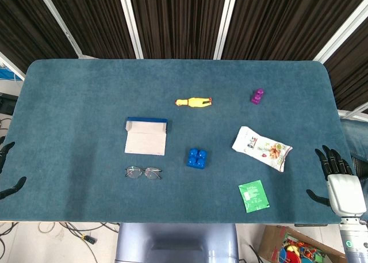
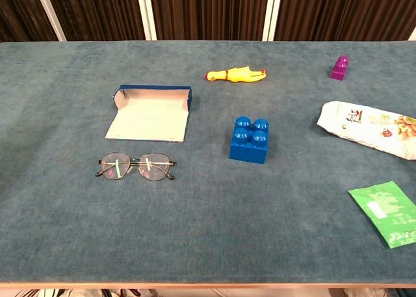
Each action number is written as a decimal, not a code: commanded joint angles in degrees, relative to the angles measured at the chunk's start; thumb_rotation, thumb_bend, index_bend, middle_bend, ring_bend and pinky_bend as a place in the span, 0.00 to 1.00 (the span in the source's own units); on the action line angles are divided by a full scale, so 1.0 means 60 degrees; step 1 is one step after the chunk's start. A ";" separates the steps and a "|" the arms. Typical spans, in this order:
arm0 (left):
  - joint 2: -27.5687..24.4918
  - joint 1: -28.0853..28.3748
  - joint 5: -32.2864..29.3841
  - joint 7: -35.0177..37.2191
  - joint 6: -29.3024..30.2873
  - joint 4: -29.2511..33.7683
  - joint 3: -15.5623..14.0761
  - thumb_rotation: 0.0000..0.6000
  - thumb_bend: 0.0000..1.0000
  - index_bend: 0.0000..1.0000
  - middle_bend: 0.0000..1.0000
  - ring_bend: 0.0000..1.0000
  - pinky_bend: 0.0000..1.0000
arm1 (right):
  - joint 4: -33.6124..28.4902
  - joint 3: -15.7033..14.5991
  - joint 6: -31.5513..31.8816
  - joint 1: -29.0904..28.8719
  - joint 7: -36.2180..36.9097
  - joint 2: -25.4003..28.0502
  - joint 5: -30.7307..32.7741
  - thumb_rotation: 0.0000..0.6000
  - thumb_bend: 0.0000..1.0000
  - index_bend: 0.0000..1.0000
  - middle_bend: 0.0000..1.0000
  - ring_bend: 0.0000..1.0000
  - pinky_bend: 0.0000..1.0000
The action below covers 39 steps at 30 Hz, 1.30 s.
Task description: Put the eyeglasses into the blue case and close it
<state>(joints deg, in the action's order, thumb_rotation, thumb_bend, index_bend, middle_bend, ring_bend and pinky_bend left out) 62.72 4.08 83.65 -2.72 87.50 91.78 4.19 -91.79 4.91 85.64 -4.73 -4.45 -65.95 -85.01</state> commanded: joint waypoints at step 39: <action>0.0227 0.2137 -0.0567 -0.0339 -0.2759 0.0627 0.0871 1.00 0.20 0.24 0.02 0.00 0.00 | -0.0225 -0.0049 -0.0030 0.0078 0.0137 0.0100 0.0060 1.00 0.06 0.08 0.00 0.00 0.17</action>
<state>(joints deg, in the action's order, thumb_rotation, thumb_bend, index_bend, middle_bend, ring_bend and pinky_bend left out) 63.59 13.07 82.34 -2.33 75.26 94.19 7.23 -93.14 4.63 85.45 -4.28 -3.63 -65.35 -84.65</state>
